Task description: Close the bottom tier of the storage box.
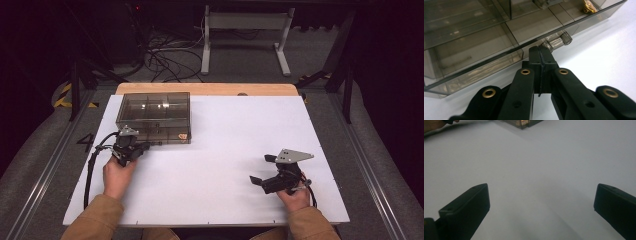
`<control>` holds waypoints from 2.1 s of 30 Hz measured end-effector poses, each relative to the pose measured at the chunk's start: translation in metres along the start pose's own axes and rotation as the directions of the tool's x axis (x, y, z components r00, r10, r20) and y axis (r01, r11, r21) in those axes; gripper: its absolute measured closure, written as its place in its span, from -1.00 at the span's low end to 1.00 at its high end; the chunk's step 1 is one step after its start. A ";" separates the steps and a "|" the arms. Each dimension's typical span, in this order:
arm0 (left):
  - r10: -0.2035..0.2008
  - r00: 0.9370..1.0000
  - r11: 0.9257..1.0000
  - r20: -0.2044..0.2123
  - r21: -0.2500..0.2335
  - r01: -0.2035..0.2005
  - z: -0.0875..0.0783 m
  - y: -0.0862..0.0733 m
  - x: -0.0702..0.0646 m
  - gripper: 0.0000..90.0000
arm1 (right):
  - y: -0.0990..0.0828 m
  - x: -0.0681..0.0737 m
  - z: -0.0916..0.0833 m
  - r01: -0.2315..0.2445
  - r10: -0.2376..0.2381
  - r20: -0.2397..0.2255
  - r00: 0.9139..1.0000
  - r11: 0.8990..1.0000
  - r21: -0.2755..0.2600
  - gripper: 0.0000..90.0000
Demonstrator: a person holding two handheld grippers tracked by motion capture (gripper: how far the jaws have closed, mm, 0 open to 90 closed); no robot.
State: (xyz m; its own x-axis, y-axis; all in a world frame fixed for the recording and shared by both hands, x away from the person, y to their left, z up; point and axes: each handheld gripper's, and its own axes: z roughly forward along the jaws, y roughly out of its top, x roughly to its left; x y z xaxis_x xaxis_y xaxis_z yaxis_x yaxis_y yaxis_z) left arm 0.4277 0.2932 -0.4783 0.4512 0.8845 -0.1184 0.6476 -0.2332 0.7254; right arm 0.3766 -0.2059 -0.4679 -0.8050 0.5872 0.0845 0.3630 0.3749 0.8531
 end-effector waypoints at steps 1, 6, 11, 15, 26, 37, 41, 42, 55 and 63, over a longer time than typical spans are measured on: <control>0.001 1.000 1.000 -0.002 -0.006 -0.001 0.001 0.000 0.001 0.99 | 0.000 0.000 0.000 0.000 0.000 0.000 1.000 1.000 0.000 -0.98; -0.009 1.000 1.000 -0.007 -0.010 0.009 0.004 0.003 0.003 0.99 | 0.000 0.000 0.000 0.000 0.000 0.000 1.000 1.000 0.000 -0.98; -0.022 1.000 1.000 -0.019 -0.019 0.022 0.010 0.009 0.007 0.99 | 0.000 -0.001 0.000 0.005 -0.005 0.003 1.000 1.000 0.002 -0.98; -0.019 1.000 1.000 -0.012 -0.018 0.018 0.015 0.010 0.009 0.99 | 0.000 -0.001 0.000 0.003 -0.003 0.003 1.000 1.000 0.000 -0.98; -0.008 0.999 1.000 -0.039 -0.025 0.007 0.009 0.012 0.006 0.99 | 0.000 0.000 0.000 -0.001 0.001 -0.003 1.000 1.000 -0.002 -0.98; 0.036 0.999 0.998 -0.023 -0.050 -0.037 -0.011 0.013 -0.004 0.84 | 0.000 -0.001 0.000 0.001 -0.001 -0.010 1.000 1.000 -0.004 -0.98; 0.046 0.999 0.997 -0.011 -0.061 -0.046 -0.017 0.013 -0.009 0.83 | 0.000 -0.001 0.000 0.003 -0.003 -0.011 1.000 1.000 -0.006 -0.98; 0.049 0.999 0.997 -0.009 -0.065 -0.050 -0.018 0.014 -0.009 0.83 | 0.000 -0.001 0.000 0.004 -0.004 -0.011 1.000 1.000 -0.006 -0.98; 0.059 0.998 0.995 0.025 -0.080 -0.056 -0.030 0.015 -0.015 0.77 | 0.000 -0.001 -0.001 -0.004 0.003 -0.015 1.000 1.000 -0.008 -0.98; 0.108 0.992 0.990 0.063 -0.099 -0.102 -0.045 0.015 -0.024 0.47 | 0.000 -0.001 -0.001 0.003 -0.003 -0.015 1.000 1.000 -0.012 -0.98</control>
State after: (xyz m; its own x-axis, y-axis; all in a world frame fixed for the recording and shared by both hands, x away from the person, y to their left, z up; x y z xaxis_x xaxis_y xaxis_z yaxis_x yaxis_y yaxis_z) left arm 0.3991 0.2861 -0.4344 0.5565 0.8268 -0.0818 0.5346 -0.2809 0.7970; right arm 0.3768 -0.2075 -0.4673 -0.8134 0.5748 0.0895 0.3548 0.3683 0.8593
